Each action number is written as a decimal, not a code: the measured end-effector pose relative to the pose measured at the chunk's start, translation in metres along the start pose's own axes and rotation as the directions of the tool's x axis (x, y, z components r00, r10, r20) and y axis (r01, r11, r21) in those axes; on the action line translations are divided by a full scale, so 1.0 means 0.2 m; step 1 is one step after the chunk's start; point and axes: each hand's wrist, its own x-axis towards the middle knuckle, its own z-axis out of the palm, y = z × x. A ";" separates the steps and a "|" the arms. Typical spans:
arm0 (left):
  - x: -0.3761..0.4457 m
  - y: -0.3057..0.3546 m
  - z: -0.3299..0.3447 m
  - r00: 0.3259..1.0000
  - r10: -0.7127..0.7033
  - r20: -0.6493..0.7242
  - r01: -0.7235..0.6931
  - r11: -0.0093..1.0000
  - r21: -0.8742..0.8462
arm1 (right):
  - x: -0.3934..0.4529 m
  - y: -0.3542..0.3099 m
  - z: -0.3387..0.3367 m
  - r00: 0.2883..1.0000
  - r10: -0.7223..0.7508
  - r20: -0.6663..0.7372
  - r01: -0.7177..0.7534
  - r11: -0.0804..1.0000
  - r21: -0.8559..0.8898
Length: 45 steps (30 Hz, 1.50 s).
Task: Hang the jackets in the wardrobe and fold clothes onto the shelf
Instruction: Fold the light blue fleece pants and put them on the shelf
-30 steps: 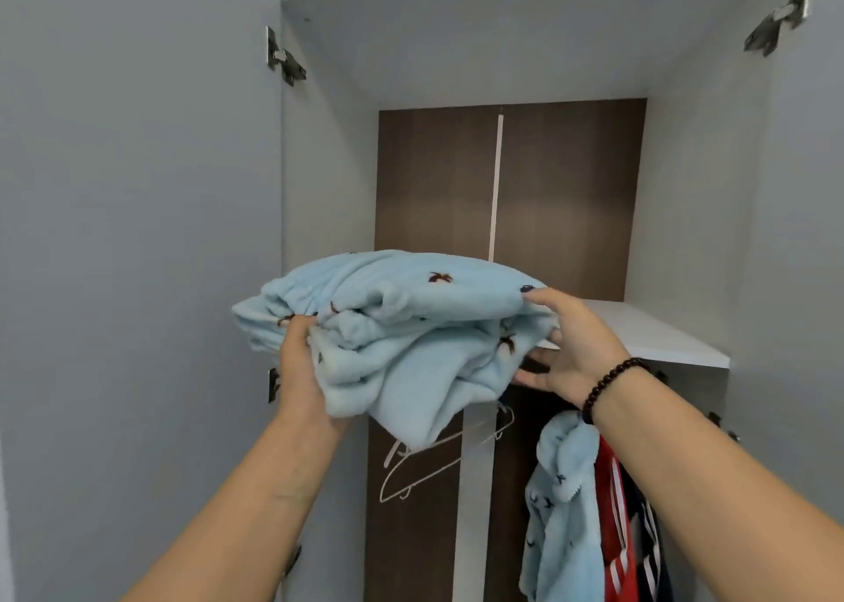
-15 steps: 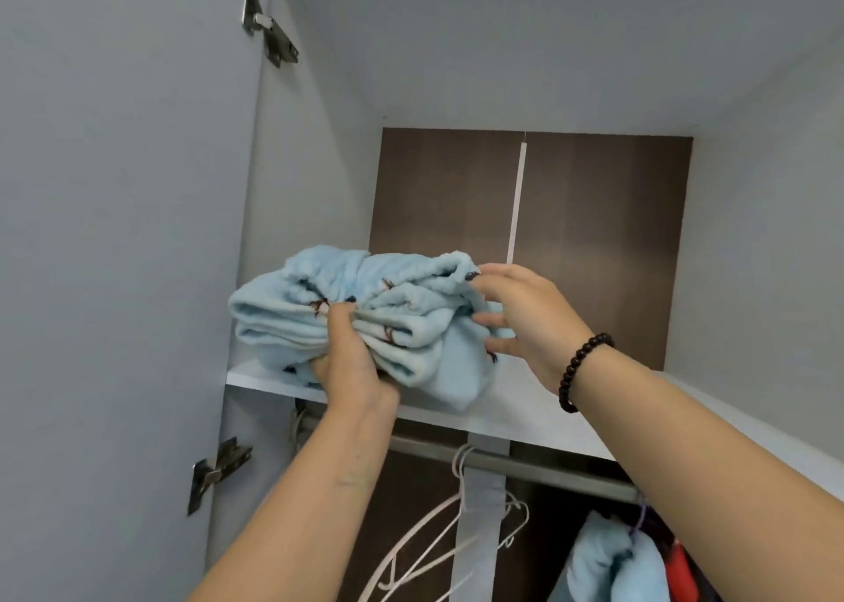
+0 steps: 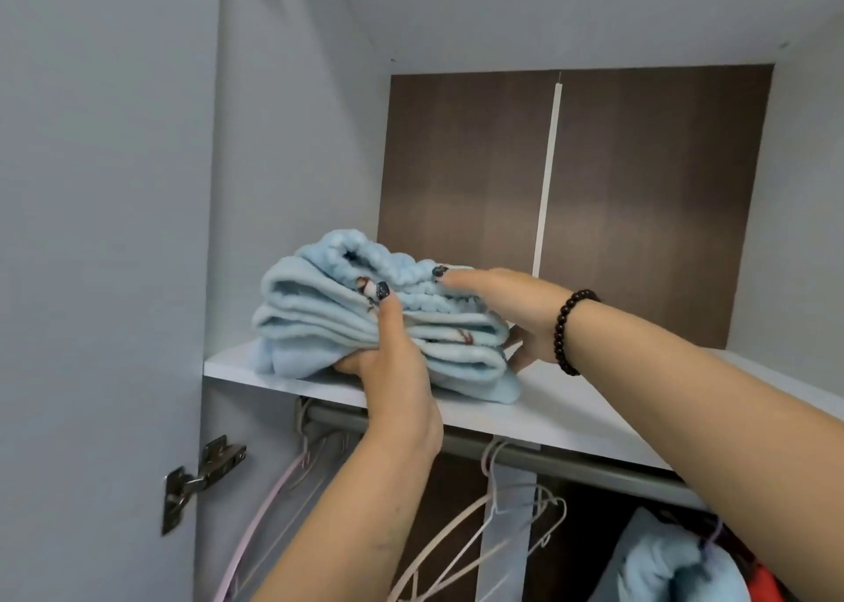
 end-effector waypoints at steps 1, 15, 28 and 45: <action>0.02 0.01 0.01 0.999 -0.019 0.033 0.018 0.999 0.037 | 0.02 0.00 0.02 0.999 -0.054 -0.004 0.054 0.998 -0.029; 0.30 0.35 -0.12 0.999 -0.036 -0.010 0.035 0.825 0.564 | 0.23 -0.09 0.31 0.948 -0.269 0.172 0.318 0.767 -0.557; 0.03 0.28 -0.09 0.999 0.008 0.049 -0.043 0.625 0.780 | 0.23 0.11 0.18 0.925 -0.363 0.111 0.376 0.917 -0.136; -0.80 0.54 -0.54 0.975 0.058 0.216 -0.189 -0.300 0.935 | -0.49 0.65 0.43 0.757 -0.647 0.092 0.652 0.758 -0.031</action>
